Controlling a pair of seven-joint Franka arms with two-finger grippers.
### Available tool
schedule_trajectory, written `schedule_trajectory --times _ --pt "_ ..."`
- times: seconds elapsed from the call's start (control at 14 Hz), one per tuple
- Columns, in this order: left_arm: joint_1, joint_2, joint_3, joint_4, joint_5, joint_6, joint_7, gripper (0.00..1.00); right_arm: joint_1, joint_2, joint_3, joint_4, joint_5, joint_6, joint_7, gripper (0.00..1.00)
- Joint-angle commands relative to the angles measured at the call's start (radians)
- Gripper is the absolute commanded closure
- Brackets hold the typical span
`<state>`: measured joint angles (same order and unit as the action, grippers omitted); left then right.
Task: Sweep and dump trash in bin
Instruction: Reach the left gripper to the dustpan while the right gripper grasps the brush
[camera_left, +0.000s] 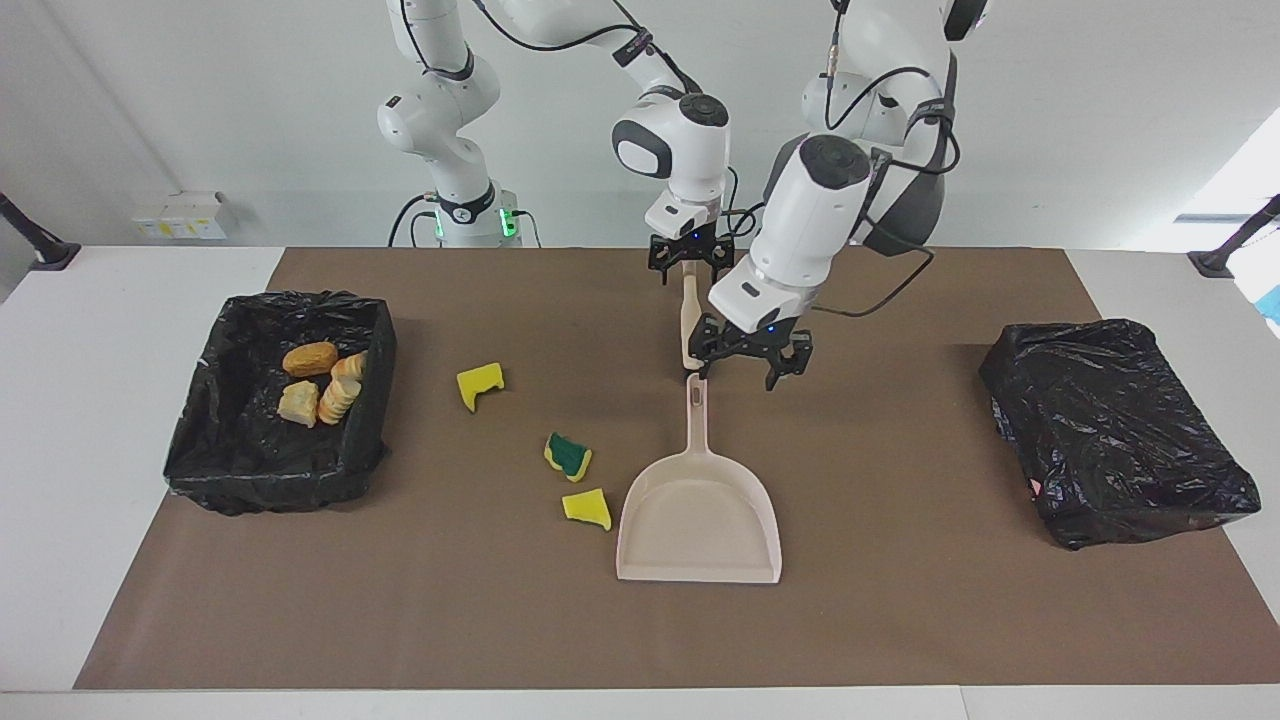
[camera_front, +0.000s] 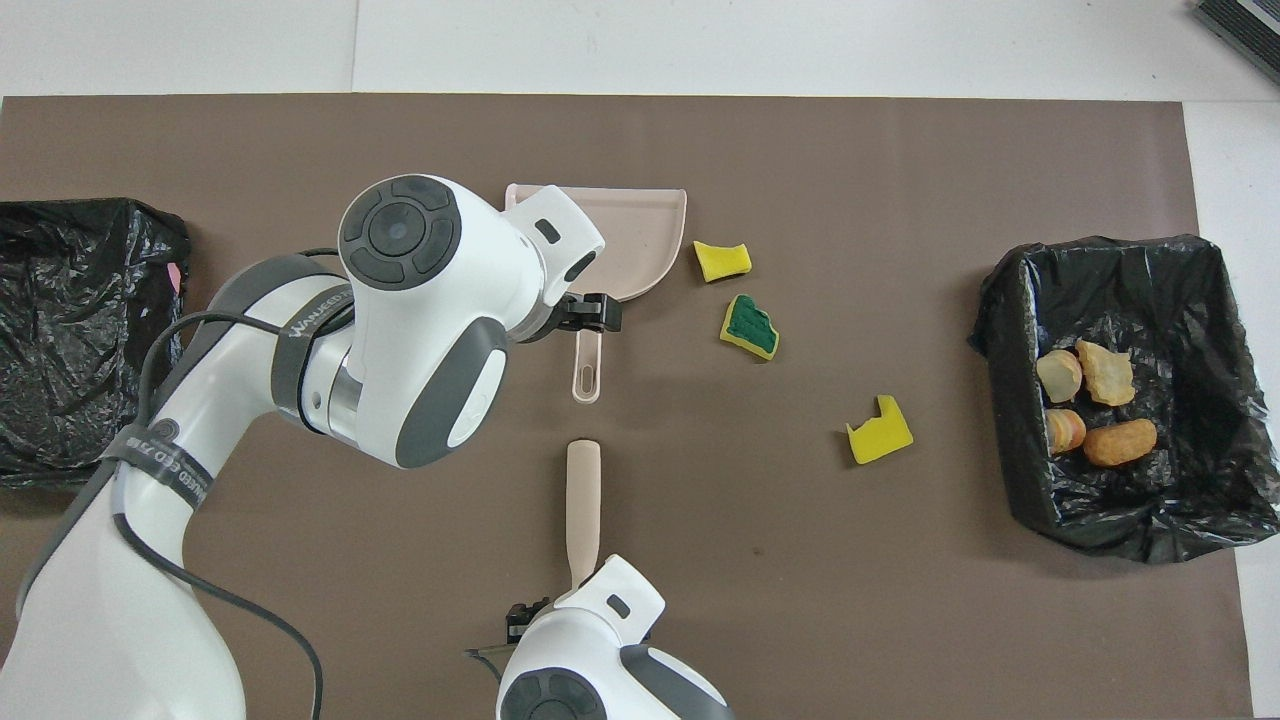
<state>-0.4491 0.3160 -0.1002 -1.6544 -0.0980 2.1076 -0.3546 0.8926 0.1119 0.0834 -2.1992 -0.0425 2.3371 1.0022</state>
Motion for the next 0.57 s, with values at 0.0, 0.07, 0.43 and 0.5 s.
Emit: schedule_trajectory --times 0.0,0.07,0.43,0.5 --pt "-0.023 -0.024 0.019 -0.042 -0.011 0.029 -0.079 0.00 -0.001 -0.011 -0.002 -0.004 -0.023 -0.001 0.022 0.27" --pt "-0.032 -0.032 0.019 -0.065 -0.011 0.052 -0.104 0.00 0.000 -0.011 -0.002 -0.004 -0.023 -0.004 0.021 0.32" --pt "-0.065 0.009 0.019 -0.126 -0.012 0.118 -0.107 0.00 0.014 -0.011 -0.002 0.022 -0.025 -0.057 0.010 1.00" --pt "-0.063 0.014 0.019 -0.133 -0.012 0.133 -0.106 0.00 0.014 -0.012 -0.004 0.022 -0.025 -0.070 0.010 1.00"
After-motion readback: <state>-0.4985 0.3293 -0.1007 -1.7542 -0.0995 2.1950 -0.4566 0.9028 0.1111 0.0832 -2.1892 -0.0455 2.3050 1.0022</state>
